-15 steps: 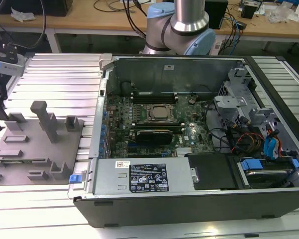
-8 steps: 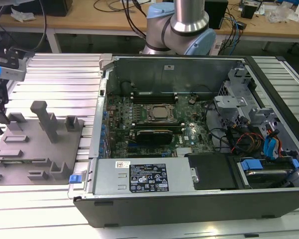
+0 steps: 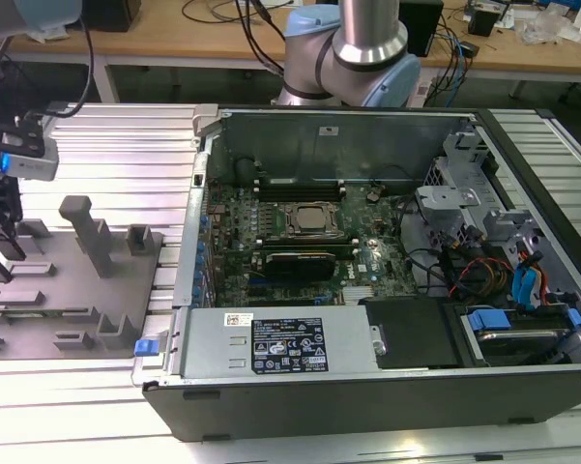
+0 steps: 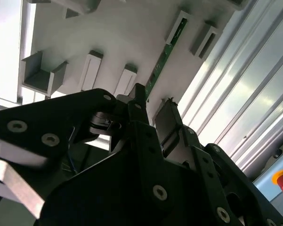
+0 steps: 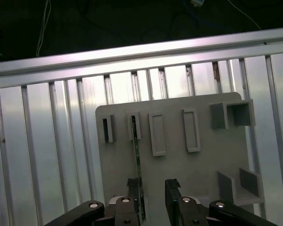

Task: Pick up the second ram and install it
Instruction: 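Pick up the second ram and move it above second insertion slot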

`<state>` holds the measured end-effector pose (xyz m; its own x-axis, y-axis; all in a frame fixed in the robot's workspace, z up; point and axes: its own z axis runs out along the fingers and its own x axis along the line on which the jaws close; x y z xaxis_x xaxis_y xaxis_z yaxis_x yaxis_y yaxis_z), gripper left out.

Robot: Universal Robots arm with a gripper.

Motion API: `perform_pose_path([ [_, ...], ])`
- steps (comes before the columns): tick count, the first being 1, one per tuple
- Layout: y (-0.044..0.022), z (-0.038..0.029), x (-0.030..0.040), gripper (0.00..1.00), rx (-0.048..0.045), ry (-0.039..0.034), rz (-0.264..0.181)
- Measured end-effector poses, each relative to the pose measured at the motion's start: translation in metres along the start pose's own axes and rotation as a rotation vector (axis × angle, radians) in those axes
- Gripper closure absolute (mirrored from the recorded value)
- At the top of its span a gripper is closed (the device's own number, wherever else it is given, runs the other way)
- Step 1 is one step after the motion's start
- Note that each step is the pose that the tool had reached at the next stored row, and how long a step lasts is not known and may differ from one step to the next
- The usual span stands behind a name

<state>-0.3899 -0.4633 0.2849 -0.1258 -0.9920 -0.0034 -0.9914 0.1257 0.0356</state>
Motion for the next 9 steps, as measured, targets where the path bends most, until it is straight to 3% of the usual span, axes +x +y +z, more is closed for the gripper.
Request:
perform_pose_path([
  [4,-0.0129,0.0070,-0.0007,0.64,-0.0006,0.0008,-0.011],
  [7,-0.0154,0.0117,0.0010,0.64,-0.0010,0.0024,-0.026],
  [9,-0.0167,0.0183,0.0074,0.64,-0.0009,0.0027,-0.036],
])
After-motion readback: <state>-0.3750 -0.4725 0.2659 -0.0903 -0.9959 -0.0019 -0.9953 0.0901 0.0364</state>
